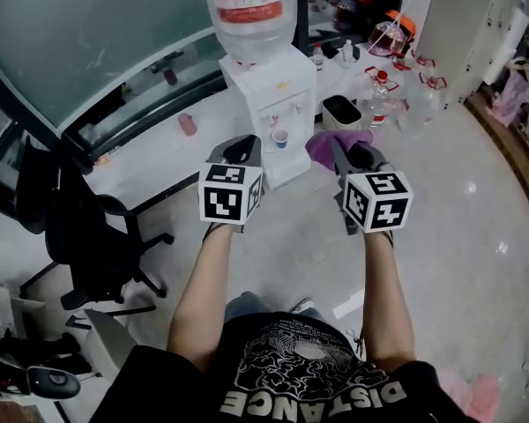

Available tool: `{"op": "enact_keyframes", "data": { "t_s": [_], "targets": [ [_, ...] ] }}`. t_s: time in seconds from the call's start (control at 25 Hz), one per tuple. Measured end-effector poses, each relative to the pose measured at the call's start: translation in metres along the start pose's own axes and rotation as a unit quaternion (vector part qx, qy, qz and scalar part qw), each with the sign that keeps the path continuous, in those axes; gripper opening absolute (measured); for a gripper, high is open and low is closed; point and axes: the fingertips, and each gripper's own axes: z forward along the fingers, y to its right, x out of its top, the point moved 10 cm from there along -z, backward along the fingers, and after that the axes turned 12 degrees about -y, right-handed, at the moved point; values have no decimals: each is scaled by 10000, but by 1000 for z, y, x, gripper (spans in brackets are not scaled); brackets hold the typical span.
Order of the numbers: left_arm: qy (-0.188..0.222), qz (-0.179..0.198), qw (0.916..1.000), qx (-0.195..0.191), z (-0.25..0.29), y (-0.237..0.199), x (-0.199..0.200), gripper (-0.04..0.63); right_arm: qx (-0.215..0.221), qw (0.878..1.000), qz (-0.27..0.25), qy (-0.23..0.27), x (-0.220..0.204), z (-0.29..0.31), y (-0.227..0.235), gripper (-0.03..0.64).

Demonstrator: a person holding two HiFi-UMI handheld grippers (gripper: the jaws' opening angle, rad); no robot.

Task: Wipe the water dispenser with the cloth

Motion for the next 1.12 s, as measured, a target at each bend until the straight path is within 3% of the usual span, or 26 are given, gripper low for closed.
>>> {"op": "enact_keyframes", "data": {
  "t_s": [0.68,1.12],
  "targets": [
    [-267,-411,9976,492,70,-36,-14,28,1240,9908,-431,-336,21,145,-5,41],
    [-508,-748,9941,592,161,-105,-6,28,1708,9814,-126,-866,26,287,3,41]
  ]
}}
